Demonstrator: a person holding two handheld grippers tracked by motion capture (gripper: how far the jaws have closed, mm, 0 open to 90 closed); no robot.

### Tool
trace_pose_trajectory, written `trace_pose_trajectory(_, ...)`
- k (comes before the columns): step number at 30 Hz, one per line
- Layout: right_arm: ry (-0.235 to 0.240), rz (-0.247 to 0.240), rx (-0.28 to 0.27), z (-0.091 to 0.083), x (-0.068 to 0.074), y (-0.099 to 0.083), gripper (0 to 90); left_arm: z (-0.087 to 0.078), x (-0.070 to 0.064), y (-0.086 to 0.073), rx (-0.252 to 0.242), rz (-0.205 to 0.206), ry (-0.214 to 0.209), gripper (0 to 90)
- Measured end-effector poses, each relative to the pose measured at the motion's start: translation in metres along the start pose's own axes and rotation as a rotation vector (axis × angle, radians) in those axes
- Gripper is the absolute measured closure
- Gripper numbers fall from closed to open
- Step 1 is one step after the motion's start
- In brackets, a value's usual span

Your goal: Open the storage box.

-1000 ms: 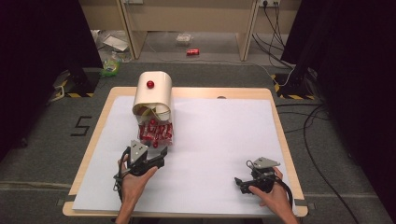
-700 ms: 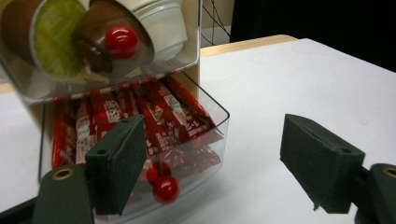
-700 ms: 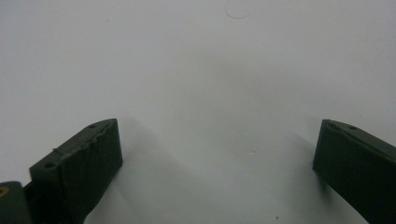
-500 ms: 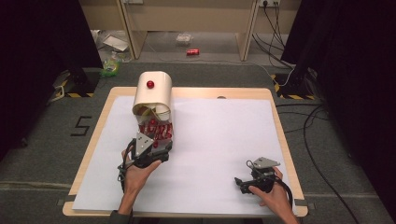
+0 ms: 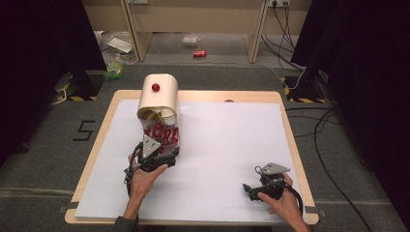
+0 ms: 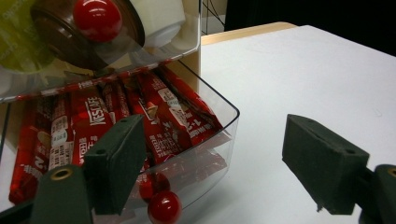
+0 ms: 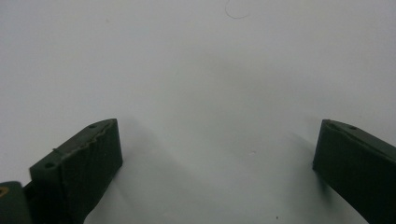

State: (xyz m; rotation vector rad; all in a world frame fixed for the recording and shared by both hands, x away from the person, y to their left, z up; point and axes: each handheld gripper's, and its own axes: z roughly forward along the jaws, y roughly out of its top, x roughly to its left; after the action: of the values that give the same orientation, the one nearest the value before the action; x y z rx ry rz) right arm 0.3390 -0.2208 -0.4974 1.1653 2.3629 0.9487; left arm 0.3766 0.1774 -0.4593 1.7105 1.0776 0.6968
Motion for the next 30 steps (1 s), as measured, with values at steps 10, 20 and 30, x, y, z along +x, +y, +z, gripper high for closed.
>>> trace_pose_trajectory(10, 0.0, -0.001, -0.001, 0.0, 0.0, 0.0, 1.7, -0.006, -0.002, 0.002, 0.034, 0.012, 0.016, 23.2)
trace_pose_trajectory(20, 0.0, 0.0, -0.002, 0.0, 0.0, 0.0, 1.7, -0.009, -0.005, -0.003, 0.08, 0.001, -0.01, 23.2)
trace_pose_trajectory(30, 0.0, -0.001, -0.002, 0.0, 0.0, 0.0, 1.8, -0.01, -0.01, -0.017, 0.127, 0.005, -0.03, 26.4)
